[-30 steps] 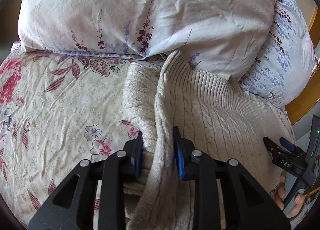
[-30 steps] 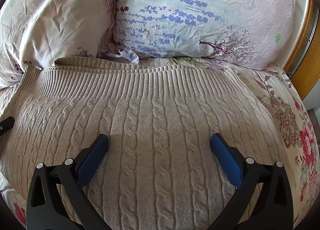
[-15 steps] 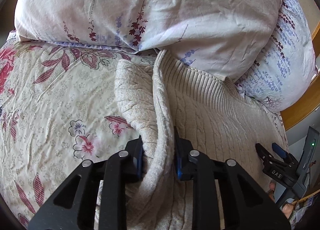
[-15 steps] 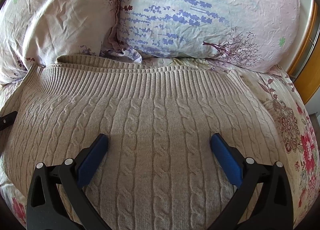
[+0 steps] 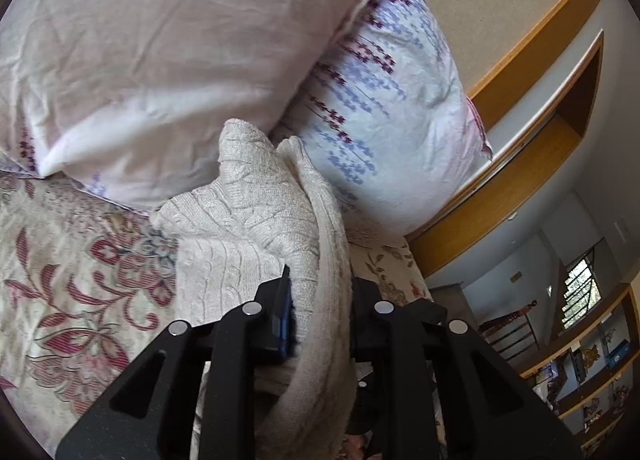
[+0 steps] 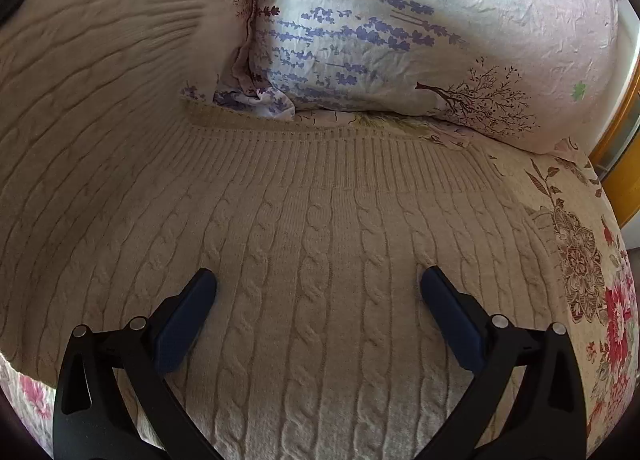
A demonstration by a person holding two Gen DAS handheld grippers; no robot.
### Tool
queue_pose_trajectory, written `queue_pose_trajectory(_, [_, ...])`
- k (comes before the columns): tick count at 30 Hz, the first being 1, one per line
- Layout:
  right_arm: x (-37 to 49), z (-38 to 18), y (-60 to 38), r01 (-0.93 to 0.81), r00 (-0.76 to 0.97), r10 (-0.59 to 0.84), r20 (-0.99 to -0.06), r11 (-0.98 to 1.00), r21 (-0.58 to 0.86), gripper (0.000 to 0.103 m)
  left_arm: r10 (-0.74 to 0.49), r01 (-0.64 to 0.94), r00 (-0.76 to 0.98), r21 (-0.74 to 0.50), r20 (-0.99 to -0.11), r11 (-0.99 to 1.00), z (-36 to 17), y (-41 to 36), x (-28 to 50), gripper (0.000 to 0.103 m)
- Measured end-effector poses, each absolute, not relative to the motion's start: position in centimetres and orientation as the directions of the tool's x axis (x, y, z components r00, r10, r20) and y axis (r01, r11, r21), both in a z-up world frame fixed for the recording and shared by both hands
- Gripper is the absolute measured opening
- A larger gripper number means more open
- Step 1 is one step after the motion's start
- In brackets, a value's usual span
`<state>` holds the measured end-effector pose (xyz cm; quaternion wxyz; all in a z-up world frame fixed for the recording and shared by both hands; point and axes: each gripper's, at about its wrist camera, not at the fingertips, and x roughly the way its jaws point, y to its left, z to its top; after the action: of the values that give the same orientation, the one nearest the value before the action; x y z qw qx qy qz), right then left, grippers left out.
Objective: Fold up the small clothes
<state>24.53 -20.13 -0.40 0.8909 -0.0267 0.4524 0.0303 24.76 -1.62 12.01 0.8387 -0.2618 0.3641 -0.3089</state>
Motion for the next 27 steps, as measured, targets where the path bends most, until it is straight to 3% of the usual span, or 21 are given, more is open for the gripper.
queue_pose_trajectory(7, [19.5,2.1,-29.6,0.093,0.677,-0.048,-0.735,0.995,0.022,0.102,-0.821,0.397,0.408,-0.733,-0.399,0.553,9.6,-11.8,25.5,0.02])
queue_pose_trajectory(12, [16.2,3.2,-36.6,0.212,0.719,-0.098,-0.688,0.974,0.082,0.102,-0.813,0.328,0.296,-0.746,-0.502,0.58,4.2,-17.4,26.7,0.021])
queue_pose_trajectory(15, [15.2,3.8,-39.3,0.192,0.761,-0.028,-0.649,0.964,0.183,0.102,-0.804,0.307,0.261,-0.743,-0.535,0.594,2.2,-19.3,26.8,0.027])
queue_pose_trajectory(16, [15.0,4.1,-39.7,0.173,0.773,0.005,-0.635,0.961,0.218,0.102,-0.804,0.319,0.272,-0.738,-0.529,0.594,2.5,-19.6,26.8,0.036])
queue_pose_trajectory(17, [14.7,4.5,-39.8,0.152,0.782,0.038,-0.622,0.956,0.249,0.102,-0.822,0.332,0.259,-0.752,-0.508,0.569,2.9,-19.7,26.8,0.055])
queue_pose_trajectory(19, [14.7,5.0,-39.9,0.107,0.792,0.104,-0.601,0.946,0.306,0.102,-0.861,0.337,0.242,-0.794,-0.447,0.506,4.0,-19.2,26.7,0.073])
queue_pose_trajectory(21, [15.3,5.4,-40.2,0.052,0.79,0.194,-0.581,0.924,0.379,0.101,-0.865,0.359,0.285,-0.791,-0.413,0.496,5.6,-17.9,26.2,0.084])
queue_pose_trajectory(25, [17.0,4.9,-40.3,-0.019,0.734,0.401,-0.547,0.818,0.575,0.091,-0.773,0.394,0.408,-0.67,-0.485,0.629,8.1,-14.3,24.7,0.091])
queue_pose_trajectory(27, [18.0,4.1,-40.1,-0.015,0.691,0.476,-0.545,0.762,0.647,0.075,-0.68,0.383,0.489,-0.566,-0.546,0.73,8.4,-12.0,23.7,0.092])
